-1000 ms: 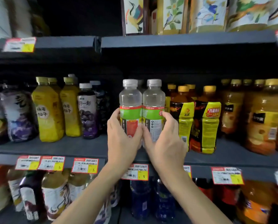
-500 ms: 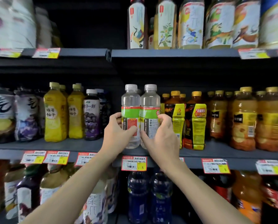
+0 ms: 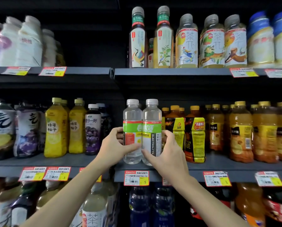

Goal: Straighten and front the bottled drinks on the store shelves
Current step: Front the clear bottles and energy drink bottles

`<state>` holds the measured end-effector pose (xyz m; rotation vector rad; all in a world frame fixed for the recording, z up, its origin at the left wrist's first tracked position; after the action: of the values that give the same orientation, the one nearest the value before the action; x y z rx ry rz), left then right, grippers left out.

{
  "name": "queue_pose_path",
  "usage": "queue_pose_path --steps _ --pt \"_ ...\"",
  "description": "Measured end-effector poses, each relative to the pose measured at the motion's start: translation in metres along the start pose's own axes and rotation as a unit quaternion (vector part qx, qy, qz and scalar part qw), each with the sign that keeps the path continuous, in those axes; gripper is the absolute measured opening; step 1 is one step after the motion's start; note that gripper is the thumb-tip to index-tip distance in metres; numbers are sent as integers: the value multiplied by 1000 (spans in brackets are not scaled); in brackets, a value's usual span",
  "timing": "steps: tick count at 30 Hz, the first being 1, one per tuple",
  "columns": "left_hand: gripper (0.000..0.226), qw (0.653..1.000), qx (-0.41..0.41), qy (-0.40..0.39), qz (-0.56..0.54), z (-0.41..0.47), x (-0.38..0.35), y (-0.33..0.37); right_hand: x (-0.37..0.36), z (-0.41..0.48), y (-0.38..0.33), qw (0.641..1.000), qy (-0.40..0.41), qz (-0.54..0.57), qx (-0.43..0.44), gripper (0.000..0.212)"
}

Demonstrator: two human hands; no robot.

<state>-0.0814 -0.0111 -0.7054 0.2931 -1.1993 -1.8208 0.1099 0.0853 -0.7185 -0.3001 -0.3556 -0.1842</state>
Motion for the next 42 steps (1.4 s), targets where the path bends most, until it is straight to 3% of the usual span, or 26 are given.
queue_pose_path --steps 7,13,17,22,28,42 --pt "62 997 2 -67 -50 -4 0 -7 -2 3 10 998 -13 52 -14 86" --pt "66 999 -14 -45 -24 -18 1 3 0 2 11 998 -12 68 -12 77" --pt "54 998 -17 -63 -17 -20 4 6 2 9 19 993 -62 98 -30 78" --pt "58 999 -17 -47 -19 -26 5 4 8 11 22 989 -102 107 -31 79" --pt "57 999 -17 -22 -16 -31 1 -2 15 3 16 995 -80 67 -9 99" --pt "51 999 -28 -16 7 -34 0 0 14 4 21 992 -86 87 -14 90"
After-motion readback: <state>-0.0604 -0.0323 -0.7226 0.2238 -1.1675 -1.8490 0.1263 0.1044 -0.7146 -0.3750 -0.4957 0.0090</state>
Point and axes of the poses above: each hand's wrist, its own z-axis towards the middle knuckle, its own x-axis out of the back of the hand, y = z × x, the point moved 5 cm from there along z, towards the middle knuckle, and after that the axes turned 10 degrees about x, right-handed, at the moved point
